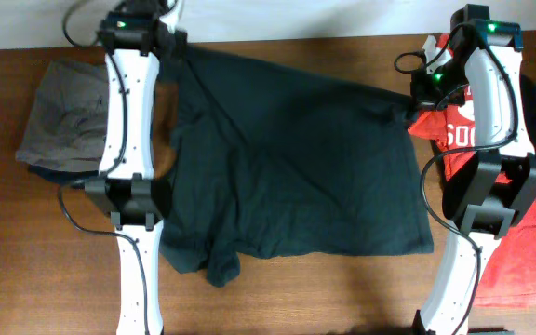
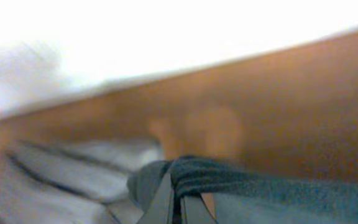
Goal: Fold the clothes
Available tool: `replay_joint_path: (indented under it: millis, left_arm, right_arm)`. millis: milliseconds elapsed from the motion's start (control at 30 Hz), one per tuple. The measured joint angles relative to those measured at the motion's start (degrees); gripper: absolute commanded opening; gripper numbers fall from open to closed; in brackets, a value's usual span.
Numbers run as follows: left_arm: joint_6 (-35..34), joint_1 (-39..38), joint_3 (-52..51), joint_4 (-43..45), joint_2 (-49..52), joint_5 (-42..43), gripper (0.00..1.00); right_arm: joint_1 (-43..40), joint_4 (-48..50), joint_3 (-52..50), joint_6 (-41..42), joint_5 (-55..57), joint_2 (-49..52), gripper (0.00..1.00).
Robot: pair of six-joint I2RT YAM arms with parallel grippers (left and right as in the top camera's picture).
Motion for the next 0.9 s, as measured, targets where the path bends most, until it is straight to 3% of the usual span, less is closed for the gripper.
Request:
replay_joint_path:
  millis: [100, 500, 700, 900]
  left_arm:
    - [0.0, -0.3, 8.8, 3.7, -1.0, 0.5, 0.00]
    - [1.5, -2.7, 9.4, 5.3, -2.6, 1.7, 0.00]
    - [2.3, -2.7, 6.4, 7.3, -2.6, 1.7, 0.00]
    - [2.6, -2.6, -3.4, 12.3, -2.6, 1.5, 0.00]
  right_arm:
    - [-0.1, 0.2, 0.0, 0.0, -1.6, 0.0, 0.04]
    - [-2.6, 0.2, 0.0, 0.0, -2.8, 0.0, 0.04]
    - [-2.6, 1.5, 0.0, -0.1, -2.7, 0.0, 0.04]
    - [-2.6, 1.9, 0.0, -0.1, -2.5, 0.0, 0.04]
